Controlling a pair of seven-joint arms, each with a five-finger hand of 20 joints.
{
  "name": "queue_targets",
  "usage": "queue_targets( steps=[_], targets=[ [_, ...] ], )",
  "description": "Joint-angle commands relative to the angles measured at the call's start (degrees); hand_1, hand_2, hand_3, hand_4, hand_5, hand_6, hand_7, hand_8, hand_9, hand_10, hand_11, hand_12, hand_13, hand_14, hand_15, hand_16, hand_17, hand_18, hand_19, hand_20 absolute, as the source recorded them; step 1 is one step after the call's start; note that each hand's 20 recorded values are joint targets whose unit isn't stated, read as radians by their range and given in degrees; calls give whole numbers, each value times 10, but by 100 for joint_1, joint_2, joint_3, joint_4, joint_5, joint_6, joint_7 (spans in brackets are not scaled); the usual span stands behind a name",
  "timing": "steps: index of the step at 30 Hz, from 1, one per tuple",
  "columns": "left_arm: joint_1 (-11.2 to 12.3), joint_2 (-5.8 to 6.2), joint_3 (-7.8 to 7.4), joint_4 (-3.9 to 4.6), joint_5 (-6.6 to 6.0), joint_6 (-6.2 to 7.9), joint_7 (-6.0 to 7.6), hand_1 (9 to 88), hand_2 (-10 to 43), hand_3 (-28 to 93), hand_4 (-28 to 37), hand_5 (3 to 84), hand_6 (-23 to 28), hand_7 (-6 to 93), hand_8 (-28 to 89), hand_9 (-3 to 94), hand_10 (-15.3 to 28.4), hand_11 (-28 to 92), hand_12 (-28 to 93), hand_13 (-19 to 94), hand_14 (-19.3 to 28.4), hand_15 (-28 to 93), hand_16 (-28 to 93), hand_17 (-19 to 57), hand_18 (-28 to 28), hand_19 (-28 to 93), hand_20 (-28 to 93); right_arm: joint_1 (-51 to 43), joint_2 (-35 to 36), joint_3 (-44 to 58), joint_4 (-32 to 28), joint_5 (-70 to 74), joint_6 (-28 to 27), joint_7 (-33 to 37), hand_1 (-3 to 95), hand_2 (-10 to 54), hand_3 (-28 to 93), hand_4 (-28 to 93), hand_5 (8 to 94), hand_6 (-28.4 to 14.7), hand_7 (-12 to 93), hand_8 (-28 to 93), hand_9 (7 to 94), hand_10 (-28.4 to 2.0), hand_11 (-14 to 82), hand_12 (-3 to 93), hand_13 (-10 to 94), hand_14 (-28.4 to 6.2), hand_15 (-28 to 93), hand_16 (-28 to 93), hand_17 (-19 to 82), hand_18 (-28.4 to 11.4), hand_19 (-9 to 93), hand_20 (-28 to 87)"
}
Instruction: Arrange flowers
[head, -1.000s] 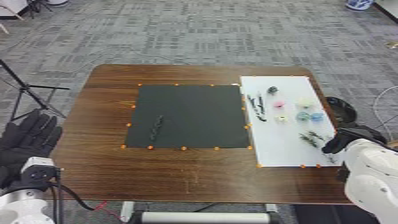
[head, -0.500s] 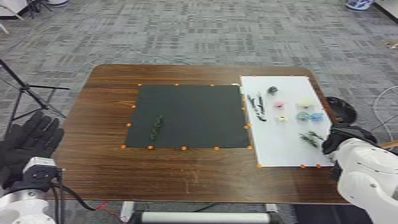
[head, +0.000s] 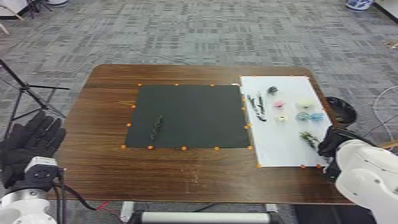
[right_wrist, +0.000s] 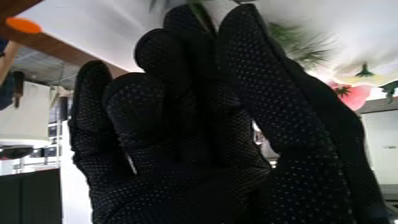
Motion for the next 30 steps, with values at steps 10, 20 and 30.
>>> queue_targets(
  steps=[10, 20, 30],
  targets=[
    [97, -16, 22, -64, 3, 69, 13, 269, 192, 782, -282, 470, 108, 129, -87, 367, 169, 258, 93, 267, 161, 339, -67, -68, 154, 404, 99, 72, 98, -56, -737, -901, 975, -373, 431, -47, 744, -31, 665, -34, 526, 184, 690, -160, 394, 548, 640, -154, 740, 402, 297, -278, 805, 341],
    [130, 28, 37, -78, 8, 96, -34, 269, 193, 785, -282, 468, 109, 130, -87, 365, 170, 258, 93, 266, 161, 339, -67, -68, 154, 404, 97, 2030, -297, -1983, -1160, -821, 873, -935, 432, -40, 737, -34, 663, -37, 534, 187, 694, -156, 403, 546, 650, -151, 743, 405, 303, -279, 817, 338],
    [65, 64, 126, -39, 50, 126, -85, 269, 193, 794, -279, 468, 109, 130, -87, 364, 171, 257, 93, 266, 162, 338, -67, -68, 154, 404, 96, 3961, -1464, -4020, -115, -391, 155, -1050, 440, -36, 728, -46, 657, -38, 531, 188, 690, -160, 400, 548, 645, -153, 745, 408, 298, -280, 820, 335]
  ],
)
